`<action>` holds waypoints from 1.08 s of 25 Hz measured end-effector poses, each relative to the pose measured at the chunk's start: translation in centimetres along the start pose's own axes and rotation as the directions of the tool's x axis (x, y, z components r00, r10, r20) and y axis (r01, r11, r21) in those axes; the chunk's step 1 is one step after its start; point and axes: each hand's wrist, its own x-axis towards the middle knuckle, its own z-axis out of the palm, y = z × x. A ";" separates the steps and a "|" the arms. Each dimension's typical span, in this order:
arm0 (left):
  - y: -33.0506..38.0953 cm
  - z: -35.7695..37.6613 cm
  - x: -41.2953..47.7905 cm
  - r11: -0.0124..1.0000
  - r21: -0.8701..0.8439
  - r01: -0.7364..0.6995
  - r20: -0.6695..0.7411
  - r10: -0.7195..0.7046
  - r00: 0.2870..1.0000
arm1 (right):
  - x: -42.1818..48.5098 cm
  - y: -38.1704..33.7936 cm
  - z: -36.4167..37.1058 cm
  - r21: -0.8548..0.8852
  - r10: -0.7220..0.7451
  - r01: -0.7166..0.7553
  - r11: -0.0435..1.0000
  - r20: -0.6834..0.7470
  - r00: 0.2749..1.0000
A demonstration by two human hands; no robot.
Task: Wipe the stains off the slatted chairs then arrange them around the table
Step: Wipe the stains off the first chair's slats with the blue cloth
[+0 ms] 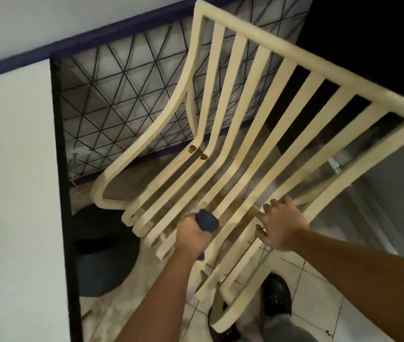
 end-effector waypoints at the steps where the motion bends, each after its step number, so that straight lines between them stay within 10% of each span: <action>1: -0.5 -0.6 -3.1 0.976 -0.211 0.047 0.015 -0.045 0.999 | -0.8 -0.2 -0.7 -0.031 0.030 -0.030 0.999 0.001 1.000; 5: -2.3 -3.2 -13.7 0.753 -0.633 0.180 0.104 -0.148 0.984 | -7.5 -3.5 -3.8 0.453 0.199 -0.191 0.871 0.031 0.980; 7: -1.8 -5.3 -18.1 0.635 -0.754 0.166 0.104 -0.134 0.986 | -11.5 -5.7 -7.4 0.912 0.255 -0.300 0.282 0.230 0.939; 9: -1.0 -7.8 -22.5 0.536 -0.833 0.136 0.112 -0.077 0.991 | -15.7 -7.3 -12.8 0.909 0.069 -0.370 -0.190 0.388 0.919; 14: 1.5 -15.0 -31.7 0.426 -0.888 -0.173 -0.046 0.291 0.956 | -21.7 -9.1 -25.5 0.833 -0.042 -0.220 -0.507 0.231 0.972; 19: 3.5 -22.2 -37.0 0.235 -0.964 -0.122 -0.034 0.347 0.937 | -27.2 -9.2 -35.8 0.870 0.037 0.096 -0.484 -0.089 0.995; 23: 2.5 -26.3 -40.7 0.442 -0.885 -0.146 0.073 0.440 0.895 | -30.6 -10.2 -39.4 0.906 0.050 0.227 -0.357 -0.224 0.973; 27: 1.4 -28.2 -42.8 0.417 -0.829 -0.373 -0.168 0.450 0.877 | -32.2 -11.2 -41.6 0.911 0.053 0.325 -0.254 -0.322 0.945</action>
